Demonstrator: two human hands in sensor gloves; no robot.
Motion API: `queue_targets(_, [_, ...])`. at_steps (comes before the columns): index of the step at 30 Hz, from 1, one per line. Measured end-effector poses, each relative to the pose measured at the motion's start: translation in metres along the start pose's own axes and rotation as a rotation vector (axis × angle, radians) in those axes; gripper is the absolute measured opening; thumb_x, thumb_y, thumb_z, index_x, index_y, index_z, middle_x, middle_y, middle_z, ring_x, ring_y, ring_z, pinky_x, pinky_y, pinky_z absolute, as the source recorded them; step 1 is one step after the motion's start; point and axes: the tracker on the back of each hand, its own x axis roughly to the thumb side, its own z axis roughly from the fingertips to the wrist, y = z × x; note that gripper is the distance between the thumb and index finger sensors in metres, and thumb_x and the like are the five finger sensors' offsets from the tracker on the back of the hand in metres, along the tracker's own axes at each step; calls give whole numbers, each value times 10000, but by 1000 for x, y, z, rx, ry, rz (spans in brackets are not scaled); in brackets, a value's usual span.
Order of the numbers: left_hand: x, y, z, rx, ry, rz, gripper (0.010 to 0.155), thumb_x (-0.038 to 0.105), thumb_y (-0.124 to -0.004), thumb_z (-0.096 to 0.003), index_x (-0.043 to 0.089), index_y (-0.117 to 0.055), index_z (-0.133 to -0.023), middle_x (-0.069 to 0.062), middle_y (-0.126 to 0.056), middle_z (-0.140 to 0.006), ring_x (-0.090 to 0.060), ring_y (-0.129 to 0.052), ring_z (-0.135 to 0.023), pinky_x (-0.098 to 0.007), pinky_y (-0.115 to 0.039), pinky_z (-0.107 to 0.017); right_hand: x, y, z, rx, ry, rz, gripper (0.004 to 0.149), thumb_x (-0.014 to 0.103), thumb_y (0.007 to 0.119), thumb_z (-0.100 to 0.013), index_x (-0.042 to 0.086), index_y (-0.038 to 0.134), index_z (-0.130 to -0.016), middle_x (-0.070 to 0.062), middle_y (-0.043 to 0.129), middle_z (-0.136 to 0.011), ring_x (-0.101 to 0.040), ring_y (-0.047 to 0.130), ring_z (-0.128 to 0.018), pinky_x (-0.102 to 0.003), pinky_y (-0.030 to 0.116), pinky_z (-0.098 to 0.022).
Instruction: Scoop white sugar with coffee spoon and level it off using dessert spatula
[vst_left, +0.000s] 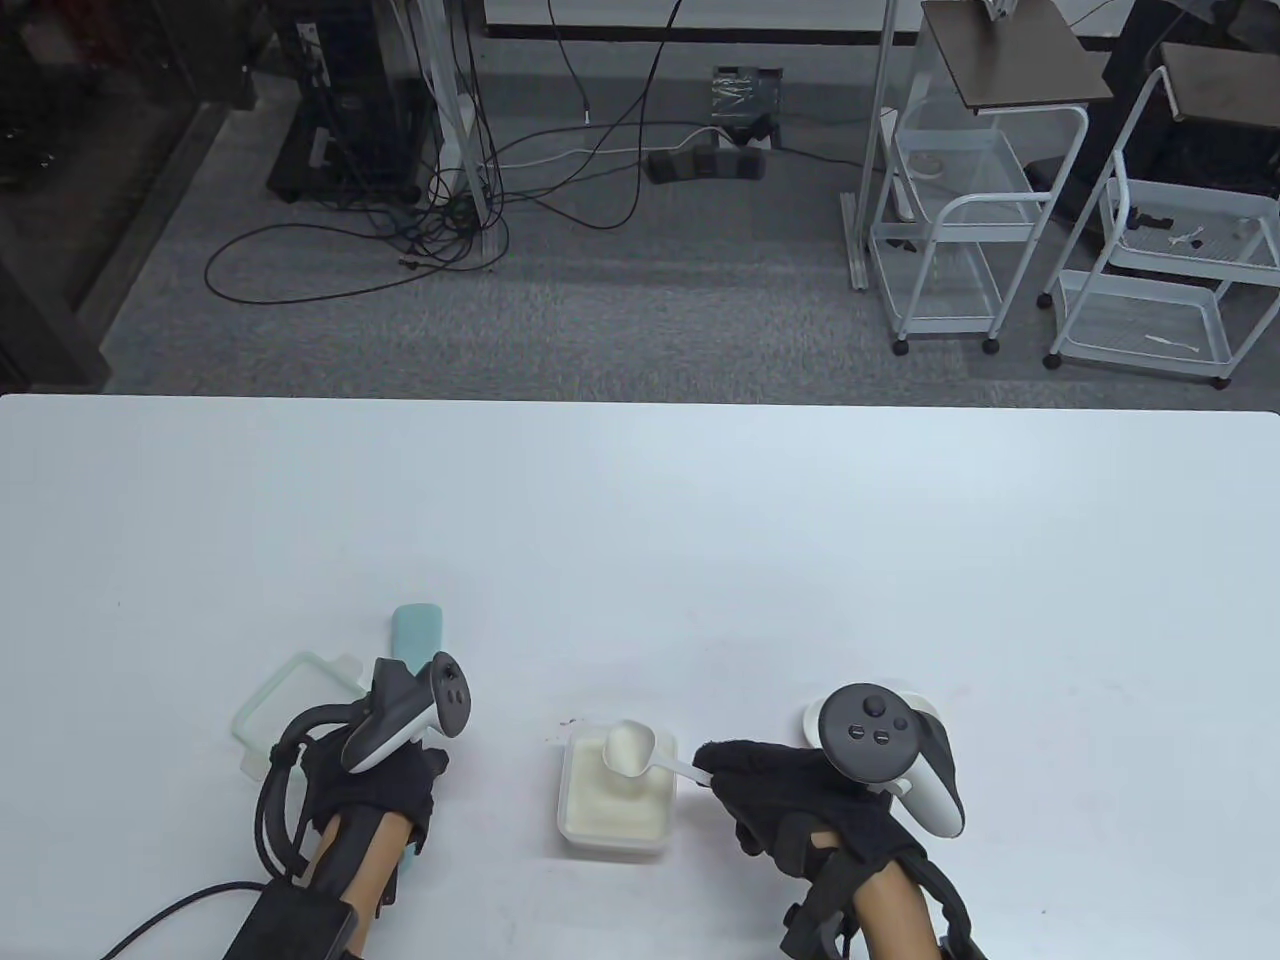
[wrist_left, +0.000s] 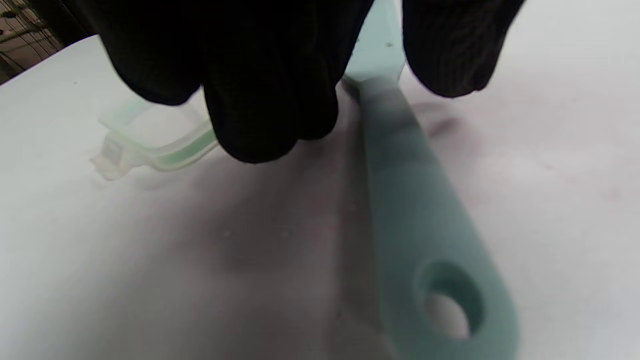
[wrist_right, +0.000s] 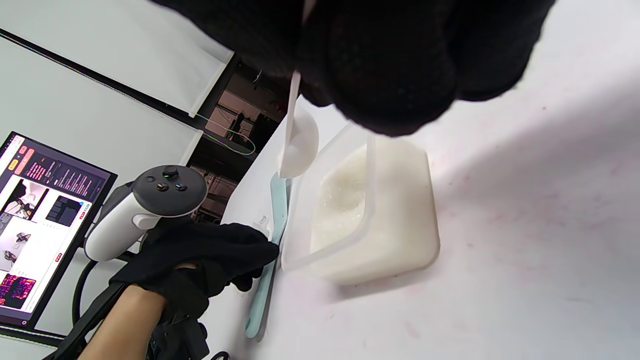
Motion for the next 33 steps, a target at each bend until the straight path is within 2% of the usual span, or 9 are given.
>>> queue_targets(2, [5,-3,-1,-26,2,-20,808,552,-748,-613,-18,-612,-1170,-138,-916,-969,-251,-1006,-752,-531,-812,-648,0,0,0,2,2,1,426,178,721,-596,-32,762,-964,-165,889,-638,-224,974,-394,-562,826,-524])
queue_targets(7, [20,-3,3,16,-4,-60,756,419,-781,-633,-59,-586,-1186,-166,-905,-977,-264,-996,-765,-566,-778,-673,0,1,0,7,10,8,427,178,721,-596,-35,761,-965,-165,888,-640,-227,973,-397,-564,824,-526])
queue_targets(12, [15,-3,2,6,9,36,778,377,-843,-608,-53,-558,-1190,-174,-883,-1006,-288,-973,-797,-617,-729,-698,1,1,-1,9,7,8,427,177,722,-596,-33,760,-966,-166,888,-641,-230,972,-401,-567,822,-527])
queue_targets(16, [6,-1,0,-15,-2,117,749,403,-865,-594,-11,-628,-1170,-156,-884,-983,-277,-957,-777,-635,-710,-702,0,1,-1,7,11,10,427,176,722,-597,-34,759,-966,-168,887,-643,-231,973,-401,-568,821,-528])
queue_targets(20, [7,-1,0,-8,-11,120,571,419,-883,-581,118,-789,-1056,-112,-891,-950,-267,-942,-763,-643,-701,-704,0,2,-1,11,22,19,427,176,723,-597,-34,759,-967,-168,886,-644,-232,972,-402,-569,820,-528])
queue_targets(24, [11,-2,1,-4,-14,77,522,430,-859,-592,168,-813,-1042,-66,-910,-962,-260,-979,-786,-606,-733,-703,0,2,-1,15,26,22,427,176,721,-597,-34,757,-968,-168,886,-645,-232,972,-403,-568,820,-528])
queue_targets(28, [9,-1,1,2,-23,76,525,443,-865,-583,174,-836,-1033,-54,-972,-929,-210,-1065,-714,-538,-789,-687,0,2,-2,14,29,21,428,174,720,-597,-34,755,-969,-167,885,-645,-231,972,-403,-568,820,-529])
queue_targets(33, [1,7,6,-3,-90,189,523,448,-865,-583,154,-859,-1015,-52,-1008,-893,-190,-1095,-661,-492,-816,-670,-1,1,-1,10,26,2,427,174,720,-596,-34,756,-968,-168,885,-644,-230,972,-403,-567,821,-528])
